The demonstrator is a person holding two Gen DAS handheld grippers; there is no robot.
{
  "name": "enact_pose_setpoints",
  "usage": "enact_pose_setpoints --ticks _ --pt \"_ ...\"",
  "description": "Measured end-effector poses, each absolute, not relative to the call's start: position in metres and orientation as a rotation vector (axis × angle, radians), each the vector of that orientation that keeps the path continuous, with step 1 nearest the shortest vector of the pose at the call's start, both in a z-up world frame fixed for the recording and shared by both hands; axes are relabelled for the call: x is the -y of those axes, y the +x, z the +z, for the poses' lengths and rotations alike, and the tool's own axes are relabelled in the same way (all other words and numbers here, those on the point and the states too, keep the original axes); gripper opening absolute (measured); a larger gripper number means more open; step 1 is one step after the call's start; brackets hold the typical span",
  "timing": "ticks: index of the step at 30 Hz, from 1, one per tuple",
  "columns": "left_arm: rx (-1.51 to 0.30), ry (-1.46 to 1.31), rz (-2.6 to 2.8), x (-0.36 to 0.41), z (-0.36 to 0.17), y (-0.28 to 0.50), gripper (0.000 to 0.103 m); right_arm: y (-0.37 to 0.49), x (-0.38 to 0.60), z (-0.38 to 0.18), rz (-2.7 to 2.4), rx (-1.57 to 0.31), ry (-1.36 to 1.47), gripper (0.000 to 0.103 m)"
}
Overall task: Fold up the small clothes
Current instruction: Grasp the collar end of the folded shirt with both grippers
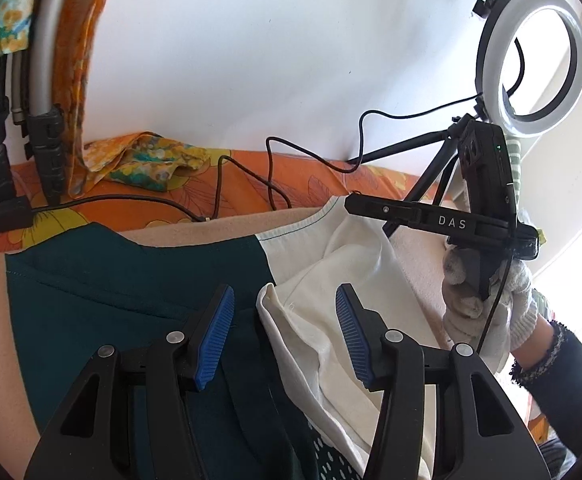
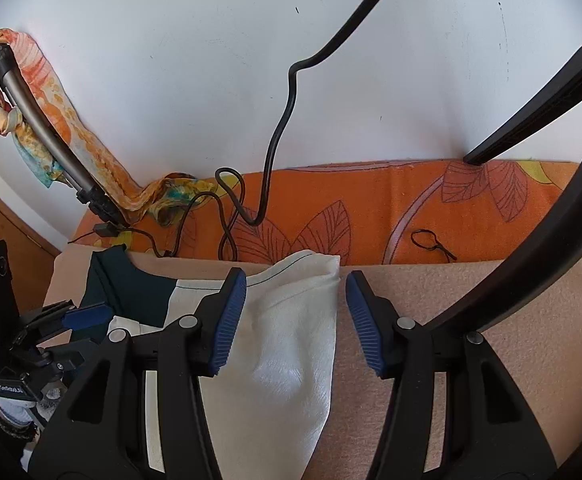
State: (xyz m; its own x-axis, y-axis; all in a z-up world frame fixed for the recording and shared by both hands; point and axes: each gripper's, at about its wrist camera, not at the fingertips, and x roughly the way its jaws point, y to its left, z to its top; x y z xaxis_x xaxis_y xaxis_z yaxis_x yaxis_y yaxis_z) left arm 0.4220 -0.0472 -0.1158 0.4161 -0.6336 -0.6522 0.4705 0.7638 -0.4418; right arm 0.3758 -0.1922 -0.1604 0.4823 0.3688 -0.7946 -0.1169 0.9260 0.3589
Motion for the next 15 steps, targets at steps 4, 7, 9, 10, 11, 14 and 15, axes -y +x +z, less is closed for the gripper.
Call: enact_pose_setpoints --ticks 4,7,9,10,11,14,15 --pt "-0.879 -0.173 -0.710 0.054 -0.117 0.420 0.018 0.376 0.186 -0.161 0.315 -1.034 0.259 0.056" --pt "-0.849 -0.135 -0.721 0.058 -0.116 0.415 0.004 0.373 0.183 -0.160 0.317 -1.033 0.241 0.050" --pt "-0.835 -0.123 -0.720 0.059 -0.115 0.412 0.001 0.373 0.182 -0.161 0.301 -1.048 0.236 0.026" --pt "-0.828 -0.127 -0.713 0.057 -0.114 0.410 0.001 0.373 0.181 -0.162 0.291 -1.054 0.237 0.020" --pt "-0.822 -0.130 -0.703 0.054 -0.114 0.409 0.001 0.373 0.181 -0.163 0.281 -1.058 0.237 0.010" --pt "-0.816 -0.128 -0.648 0.044 -0.115 0.407 0.000 0.369 0.183 -0.157 0.213 -1.023 0.191 0.006" --pt "-0.827 -0.135 -0.640 0.041 -0.118 0.408 0.000 0.368 0.184 -0.155 0.194 -1.013 0.186 0.006"
